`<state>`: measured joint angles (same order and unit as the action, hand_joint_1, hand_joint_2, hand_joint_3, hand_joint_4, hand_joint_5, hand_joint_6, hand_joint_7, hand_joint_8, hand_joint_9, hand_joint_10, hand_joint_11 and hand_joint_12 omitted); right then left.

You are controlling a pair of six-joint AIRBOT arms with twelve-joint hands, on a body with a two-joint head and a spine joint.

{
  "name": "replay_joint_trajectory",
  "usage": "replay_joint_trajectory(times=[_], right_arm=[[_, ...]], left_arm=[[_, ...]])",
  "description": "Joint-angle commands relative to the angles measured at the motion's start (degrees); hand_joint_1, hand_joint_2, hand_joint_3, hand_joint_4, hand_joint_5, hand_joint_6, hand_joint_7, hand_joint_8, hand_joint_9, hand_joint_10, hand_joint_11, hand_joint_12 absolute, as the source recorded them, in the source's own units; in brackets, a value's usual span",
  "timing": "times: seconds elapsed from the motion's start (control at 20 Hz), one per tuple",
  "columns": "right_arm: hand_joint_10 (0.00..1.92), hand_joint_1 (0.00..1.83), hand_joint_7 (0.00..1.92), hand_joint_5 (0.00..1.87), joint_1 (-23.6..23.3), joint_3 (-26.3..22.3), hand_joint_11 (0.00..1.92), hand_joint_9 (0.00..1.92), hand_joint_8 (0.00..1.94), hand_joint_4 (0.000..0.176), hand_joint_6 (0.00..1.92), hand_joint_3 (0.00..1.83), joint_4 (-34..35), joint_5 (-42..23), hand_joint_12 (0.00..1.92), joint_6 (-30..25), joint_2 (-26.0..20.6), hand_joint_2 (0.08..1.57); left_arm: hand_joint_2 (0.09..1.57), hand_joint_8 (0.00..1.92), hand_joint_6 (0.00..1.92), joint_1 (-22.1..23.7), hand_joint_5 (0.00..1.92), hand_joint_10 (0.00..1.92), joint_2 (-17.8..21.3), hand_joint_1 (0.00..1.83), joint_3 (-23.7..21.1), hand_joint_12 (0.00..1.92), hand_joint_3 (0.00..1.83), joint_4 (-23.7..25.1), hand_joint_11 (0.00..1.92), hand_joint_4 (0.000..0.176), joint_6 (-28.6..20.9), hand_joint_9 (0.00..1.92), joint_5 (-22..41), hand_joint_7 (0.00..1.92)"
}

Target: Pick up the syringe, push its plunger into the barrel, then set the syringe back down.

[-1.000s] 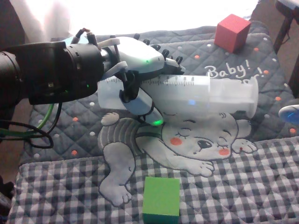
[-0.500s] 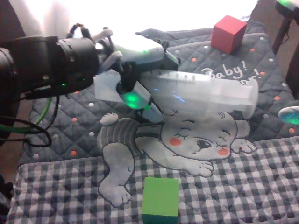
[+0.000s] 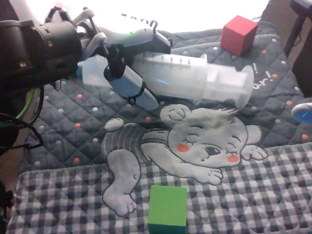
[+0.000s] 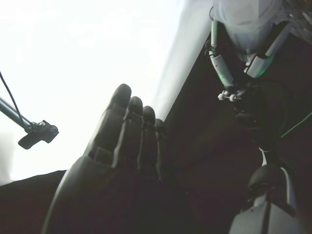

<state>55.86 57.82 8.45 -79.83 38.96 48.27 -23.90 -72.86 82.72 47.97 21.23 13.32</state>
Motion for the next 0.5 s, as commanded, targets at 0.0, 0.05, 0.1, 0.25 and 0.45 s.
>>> replay_joint_trajectory(times=[0.0,0.05,0.1,0.25,0.45], right_arm=[[0.00,0.38,0.16,0.10,-0.48,0.27,0.17,0.19,0.00,0.000,0.00,0.01,0.89,-7.06,0.19,-0.65,-0.07,0.87],[0.00,0.33,0.16,0.10,-0.48,0.52,0.15,0.17,0.00,0.000,0.00,0.01,1.18,-7.07,0.18,-1.06,0.22,0.86],[0.00,0.35,0.16,0.10,-0.48,0.90,0.15,0.17,0.00,0.000,0.00,0.01,1.40,-7.07,0.17,-1.62,0.63,0.87],[0.00,0.37,0.18,0.12,-0.48,1.24,0.14,0.17,0.01,0.000,0.01,0.00,1.85,-7.09,0.16,-1.97,1.18,0.84],[0.00,0.32,0.18,0.11,-0.48,1.34,0.15,0.18,0.00,0.000,0.00,0.00,2.55,-7.15,0.16,-1.98,1.62,0.85]], left_arm=[[1.17,1.77,1.14,1.17,0.87,1.78,0.75,1.13,0.07,1.92,0.00,-2.18,1.52,0.000,-0.50,1.56,5.43,1.42],[1.16,1.87,1.10,1.16,0.89,1.85,1.15,1.14,0.10,1.92,0.00,-2.96,1.62,0.000,-0.50,1.62,5.84,1.46],[1.16,1.86,1.10,1.16,0.89,1.85,1.65,1.14,0.21,1.92,0.00,-4.15,1.60,0.000,-0.50,1.60,6.35,1.43],[1.19,1.78,1.76,1.38,0.99,1.80,2.55,1.18,0.18,1.92,0.00,-5.65,1.47,0.000,-0.50,1.48,7.41,1.35],[1.14,1.92,1.92,2.07,1.02,1.92,3.21,1.48,0.21,1.92,0.00,-7.24,1.50,0.000,-0.52,1.48,8.79,1.37]])
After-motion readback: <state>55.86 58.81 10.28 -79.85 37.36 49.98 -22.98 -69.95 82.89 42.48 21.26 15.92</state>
